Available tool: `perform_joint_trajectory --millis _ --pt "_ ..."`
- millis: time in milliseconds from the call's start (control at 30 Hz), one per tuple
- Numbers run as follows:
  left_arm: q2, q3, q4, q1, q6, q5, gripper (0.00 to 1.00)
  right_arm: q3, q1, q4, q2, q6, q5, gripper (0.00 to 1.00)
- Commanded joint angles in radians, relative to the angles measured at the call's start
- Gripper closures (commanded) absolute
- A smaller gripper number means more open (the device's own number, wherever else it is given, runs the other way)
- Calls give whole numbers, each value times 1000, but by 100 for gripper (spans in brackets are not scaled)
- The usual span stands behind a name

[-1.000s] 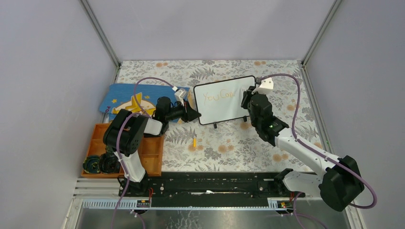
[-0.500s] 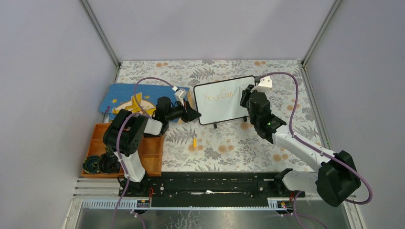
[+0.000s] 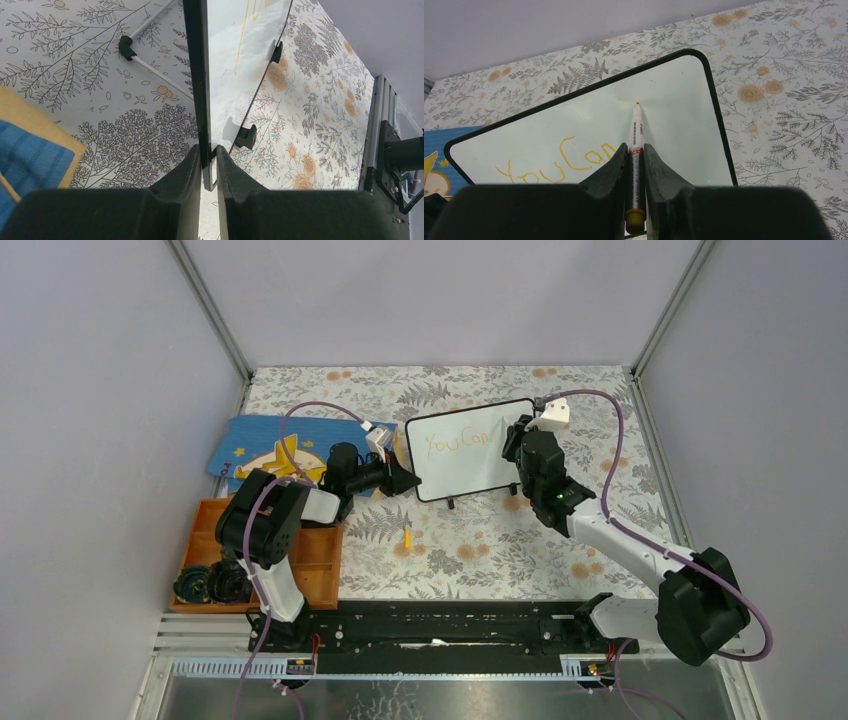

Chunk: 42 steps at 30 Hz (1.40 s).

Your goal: Write a sentence on the whiteboard

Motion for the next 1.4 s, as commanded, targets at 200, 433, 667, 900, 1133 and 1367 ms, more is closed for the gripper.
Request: perform_joint_trajectory --millis 200,433,667,900,1133,1367 --pt "-15 8 -32 -5 43 -38 80 3 -13 38 9 18 -7 100" --pt "-14 12 -33 -5 42 -38 80 -21 -12 5 -7 28 -11 100" --pt "-19 12 -37 -5 45 -41 80 -33 -11 -26 -12 43 -20 100" --pt "-19 12 -40 -4 47 -43 80 -53 -11 -50 -16 67 -38 100" --pt "-17 13 -41 -4 48 -44 79 -71 -11 -66 -22 76 -44 100" --pt "-16 13 -41 -5 50 -43 80 -78 -10 -62 -27 81 -46 100"
